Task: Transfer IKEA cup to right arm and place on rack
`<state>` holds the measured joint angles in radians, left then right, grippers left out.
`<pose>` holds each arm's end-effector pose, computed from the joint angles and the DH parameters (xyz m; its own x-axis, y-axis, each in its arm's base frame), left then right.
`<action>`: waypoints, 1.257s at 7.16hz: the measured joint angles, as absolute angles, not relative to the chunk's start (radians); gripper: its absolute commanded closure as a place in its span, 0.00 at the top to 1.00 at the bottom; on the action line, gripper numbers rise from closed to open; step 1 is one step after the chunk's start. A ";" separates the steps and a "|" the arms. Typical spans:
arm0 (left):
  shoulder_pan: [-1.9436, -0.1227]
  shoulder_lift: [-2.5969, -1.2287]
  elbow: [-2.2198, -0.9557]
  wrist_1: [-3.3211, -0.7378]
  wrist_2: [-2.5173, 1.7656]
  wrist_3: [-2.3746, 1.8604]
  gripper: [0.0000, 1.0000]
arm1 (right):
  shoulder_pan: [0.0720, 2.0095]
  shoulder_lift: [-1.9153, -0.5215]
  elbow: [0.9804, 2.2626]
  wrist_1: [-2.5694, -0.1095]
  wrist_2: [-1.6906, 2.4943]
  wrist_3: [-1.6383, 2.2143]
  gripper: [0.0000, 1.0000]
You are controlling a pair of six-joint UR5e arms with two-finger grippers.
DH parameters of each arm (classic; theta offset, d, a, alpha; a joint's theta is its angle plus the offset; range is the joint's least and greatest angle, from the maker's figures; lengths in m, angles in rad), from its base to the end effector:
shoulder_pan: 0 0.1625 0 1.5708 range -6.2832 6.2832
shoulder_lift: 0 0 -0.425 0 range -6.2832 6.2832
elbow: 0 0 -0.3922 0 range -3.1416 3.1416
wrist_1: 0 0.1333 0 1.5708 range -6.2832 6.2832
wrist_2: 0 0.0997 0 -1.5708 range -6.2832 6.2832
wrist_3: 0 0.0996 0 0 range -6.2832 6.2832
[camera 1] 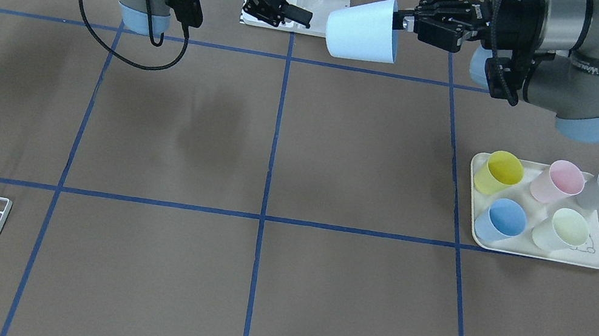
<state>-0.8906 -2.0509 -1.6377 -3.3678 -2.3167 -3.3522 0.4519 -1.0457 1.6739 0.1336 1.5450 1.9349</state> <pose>0.2722 -0.4409 0.2130 -0.1679 -0.9345 -0.3139 -0.4851 0.3555 -0.7989 -0.4207 -0.3552 0.1589 -0.7417 0.0357 0.6698 -0.2025 0.9401 -0.2743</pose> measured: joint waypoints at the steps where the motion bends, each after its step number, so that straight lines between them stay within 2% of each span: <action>1: -0.884 -2.051 -1.643 -3.384 -2.297 -3.401 0.00 | 0.451 -1.030 1.665 0.135 1.518 1.934 0.98; 4: -0.873 -2.050 -1.662 -3.415 -2.256 -3.453 0.00 | 0.461 -0.970 1.611 0.136 1.495 1.933 0.98; 9: -0.847 -2.048 -1.664 -3.419 -2.250 -3.453 0.00 | 0.476 -0.956 1.602 0.138 1.494 1.933 0.98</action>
